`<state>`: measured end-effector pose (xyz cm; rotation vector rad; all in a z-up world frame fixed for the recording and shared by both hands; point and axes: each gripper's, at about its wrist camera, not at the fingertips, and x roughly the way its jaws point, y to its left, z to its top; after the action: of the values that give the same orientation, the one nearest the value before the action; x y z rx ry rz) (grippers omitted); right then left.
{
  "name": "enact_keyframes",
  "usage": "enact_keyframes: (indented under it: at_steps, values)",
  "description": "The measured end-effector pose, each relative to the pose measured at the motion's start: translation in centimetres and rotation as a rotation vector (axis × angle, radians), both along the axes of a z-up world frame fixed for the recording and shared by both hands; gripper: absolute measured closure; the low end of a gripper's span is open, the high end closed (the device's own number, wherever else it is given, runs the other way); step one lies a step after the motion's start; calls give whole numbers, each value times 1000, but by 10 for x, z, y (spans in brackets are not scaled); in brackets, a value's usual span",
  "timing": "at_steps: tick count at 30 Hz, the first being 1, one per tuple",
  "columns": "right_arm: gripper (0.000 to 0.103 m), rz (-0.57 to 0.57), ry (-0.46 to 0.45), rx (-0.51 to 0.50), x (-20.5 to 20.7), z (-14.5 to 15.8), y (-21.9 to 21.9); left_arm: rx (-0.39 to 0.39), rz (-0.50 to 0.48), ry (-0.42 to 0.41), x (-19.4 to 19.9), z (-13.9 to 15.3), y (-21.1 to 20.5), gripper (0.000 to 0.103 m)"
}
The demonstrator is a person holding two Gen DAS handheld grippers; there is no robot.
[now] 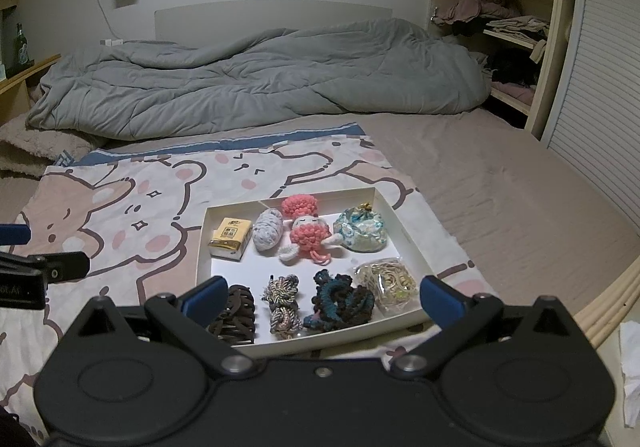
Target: Organize objects
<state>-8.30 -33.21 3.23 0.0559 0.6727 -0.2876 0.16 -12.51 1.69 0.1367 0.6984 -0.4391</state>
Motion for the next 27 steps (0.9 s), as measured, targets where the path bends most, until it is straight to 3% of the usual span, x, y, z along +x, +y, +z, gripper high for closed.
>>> enact_keyframes:
  at_steps: [27]
  values:
    - [0,-5,1,1,0,-2,-3,-7,4,13,0,-1,4,0]
